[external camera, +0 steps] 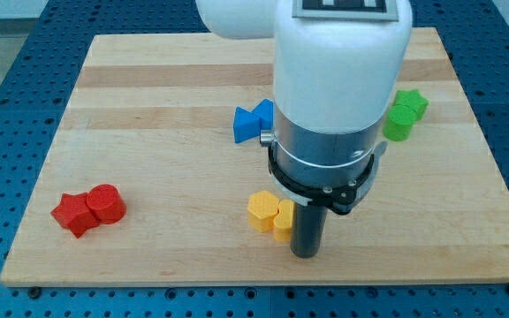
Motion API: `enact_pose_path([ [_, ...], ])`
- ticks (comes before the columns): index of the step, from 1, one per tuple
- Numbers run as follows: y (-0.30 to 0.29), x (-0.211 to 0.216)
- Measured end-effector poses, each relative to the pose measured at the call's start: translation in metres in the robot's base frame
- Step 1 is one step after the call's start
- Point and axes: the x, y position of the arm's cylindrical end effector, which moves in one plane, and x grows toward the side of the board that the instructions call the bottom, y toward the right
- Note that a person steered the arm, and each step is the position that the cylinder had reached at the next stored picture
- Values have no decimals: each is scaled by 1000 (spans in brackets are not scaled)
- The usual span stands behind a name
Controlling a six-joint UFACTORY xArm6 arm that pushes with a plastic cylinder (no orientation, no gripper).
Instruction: Point your arm at the yellow heart
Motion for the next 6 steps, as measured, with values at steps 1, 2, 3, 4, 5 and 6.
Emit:
enact_pose_path([
  [1,-1,0],
  [2,-12,0],
  [3,-20,-1],
  [4,-20,-7],
  [5,-20,-11],
  [6,-20,-16],
])
